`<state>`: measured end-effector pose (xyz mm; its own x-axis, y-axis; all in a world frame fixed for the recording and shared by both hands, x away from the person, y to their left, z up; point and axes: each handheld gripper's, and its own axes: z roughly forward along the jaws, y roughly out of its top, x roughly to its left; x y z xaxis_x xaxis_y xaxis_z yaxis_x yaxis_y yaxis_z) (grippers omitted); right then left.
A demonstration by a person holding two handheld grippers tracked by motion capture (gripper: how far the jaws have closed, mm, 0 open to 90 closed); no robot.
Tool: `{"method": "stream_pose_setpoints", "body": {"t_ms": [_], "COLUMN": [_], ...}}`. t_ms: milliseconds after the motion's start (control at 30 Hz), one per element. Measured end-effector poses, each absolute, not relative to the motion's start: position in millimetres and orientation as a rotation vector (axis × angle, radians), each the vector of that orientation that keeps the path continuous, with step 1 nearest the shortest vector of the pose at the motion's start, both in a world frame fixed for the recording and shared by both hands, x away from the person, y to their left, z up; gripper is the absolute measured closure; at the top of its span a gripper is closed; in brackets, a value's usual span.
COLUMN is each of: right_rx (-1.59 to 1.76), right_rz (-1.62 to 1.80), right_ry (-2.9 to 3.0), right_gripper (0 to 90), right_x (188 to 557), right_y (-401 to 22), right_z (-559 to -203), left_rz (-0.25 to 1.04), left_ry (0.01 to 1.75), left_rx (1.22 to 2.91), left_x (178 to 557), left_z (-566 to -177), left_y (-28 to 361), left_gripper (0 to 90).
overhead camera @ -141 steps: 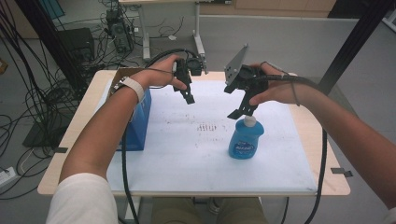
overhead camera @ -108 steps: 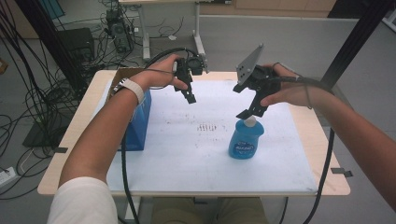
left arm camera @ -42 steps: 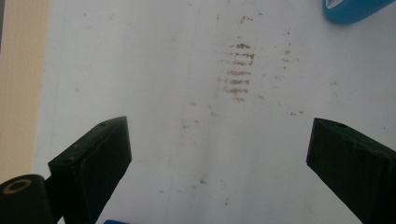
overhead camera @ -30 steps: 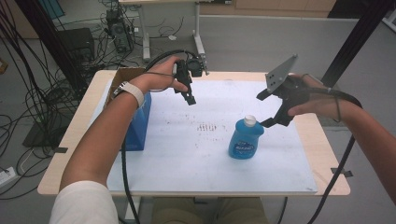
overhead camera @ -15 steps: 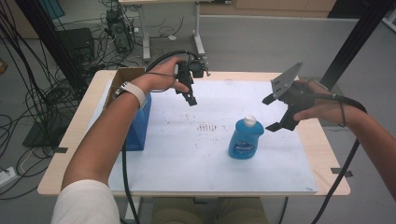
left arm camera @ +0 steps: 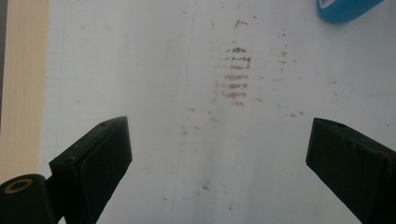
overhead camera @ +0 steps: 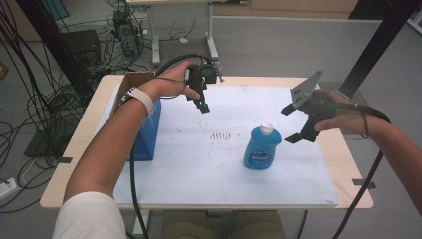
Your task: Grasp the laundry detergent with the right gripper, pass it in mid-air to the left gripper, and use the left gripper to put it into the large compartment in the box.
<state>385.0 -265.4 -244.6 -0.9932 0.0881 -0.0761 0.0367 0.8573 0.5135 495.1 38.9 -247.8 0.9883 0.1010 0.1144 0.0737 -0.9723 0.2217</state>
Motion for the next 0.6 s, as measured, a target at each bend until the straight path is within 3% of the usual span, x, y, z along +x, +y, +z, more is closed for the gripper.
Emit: {"method": "stream_pose_setpoints", "body": {"t_ms": [600], "right_rx": [0.104], "right_rz": [0.842], "right_ry": [2.918], "right_gripper": [7.1], "right_x": [380.8], "right_y": [-269.8], "right_z": [-256.7], "left_rz": [0.191], "left_ry": [0.138], "left_rx": [2.917], "left_x": [494.5], "left_z": [-247.9], "left_y": [38.2], "left_gripper": [7.7]}}
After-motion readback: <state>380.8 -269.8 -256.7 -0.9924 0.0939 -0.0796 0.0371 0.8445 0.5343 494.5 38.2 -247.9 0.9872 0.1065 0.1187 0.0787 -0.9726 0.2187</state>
